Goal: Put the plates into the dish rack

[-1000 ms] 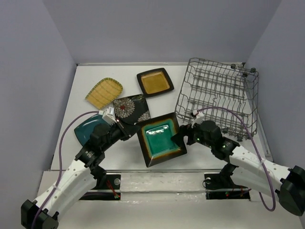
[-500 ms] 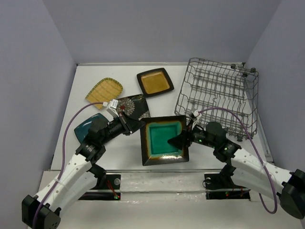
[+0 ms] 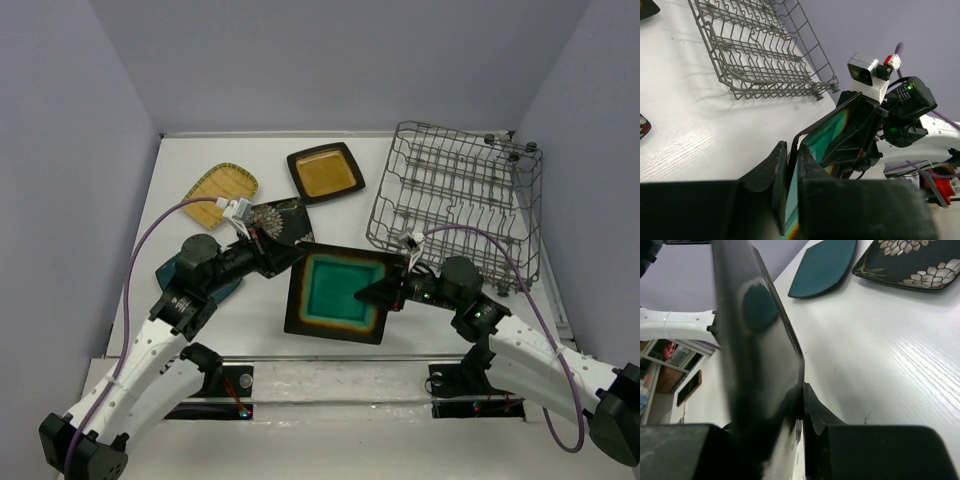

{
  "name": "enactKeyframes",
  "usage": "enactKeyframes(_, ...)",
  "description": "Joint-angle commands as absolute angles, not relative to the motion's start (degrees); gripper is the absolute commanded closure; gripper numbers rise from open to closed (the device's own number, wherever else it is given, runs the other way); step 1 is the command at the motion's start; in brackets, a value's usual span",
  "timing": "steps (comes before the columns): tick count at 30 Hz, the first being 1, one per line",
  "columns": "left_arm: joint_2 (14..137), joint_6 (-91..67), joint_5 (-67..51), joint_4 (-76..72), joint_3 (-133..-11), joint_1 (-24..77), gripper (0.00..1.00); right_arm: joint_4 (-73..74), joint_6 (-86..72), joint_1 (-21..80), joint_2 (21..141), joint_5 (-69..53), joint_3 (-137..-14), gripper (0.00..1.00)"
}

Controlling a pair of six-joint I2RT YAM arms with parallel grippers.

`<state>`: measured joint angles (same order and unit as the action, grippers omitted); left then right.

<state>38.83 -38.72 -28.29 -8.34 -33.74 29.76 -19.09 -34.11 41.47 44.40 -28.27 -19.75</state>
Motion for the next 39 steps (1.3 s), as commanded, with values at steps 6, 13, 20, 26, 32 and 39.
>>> enactKeyframes(6,38.67,-30.86,-15.04,2.7,-46.22,30.67,0.29,-19.08,-33.05,42.36,40.17,-18.57,-27.84,0.93)
enactKeyframes(13,39.99,-24.53,-8.18,6.94,-50.53,30.67,0.07,-10.03,-34.1,42.36,40.17,-4.32,-37.51,0.93)
enactKeyframes(20,37.53,-22.85,-4.66,4.66,-46.85,30.67,0.04,-3.62,-24.02,41.84,40.34,21.58,-47.62,0.93)
enactKeyframes(26,37.44,-22.85,-8.08,2.02,-42.1,30.67,0.04,-2.64,-13.37,35.35,45.42,43.23,-52.73,0.93)
enactKeyframes(32,34.9,-20.83,-8.52,2.37,-41.31,30.59,0.04,-2.72,-16.08,10.93,50.79,39.73,-54.75,0.93)
enactKeyframes(39,32.26,-20.22,-10.9,2.11,-40.87,30.76,0.04,-11.33,-20.29,-5.7,60.19,37.88,-51.69,0.93)
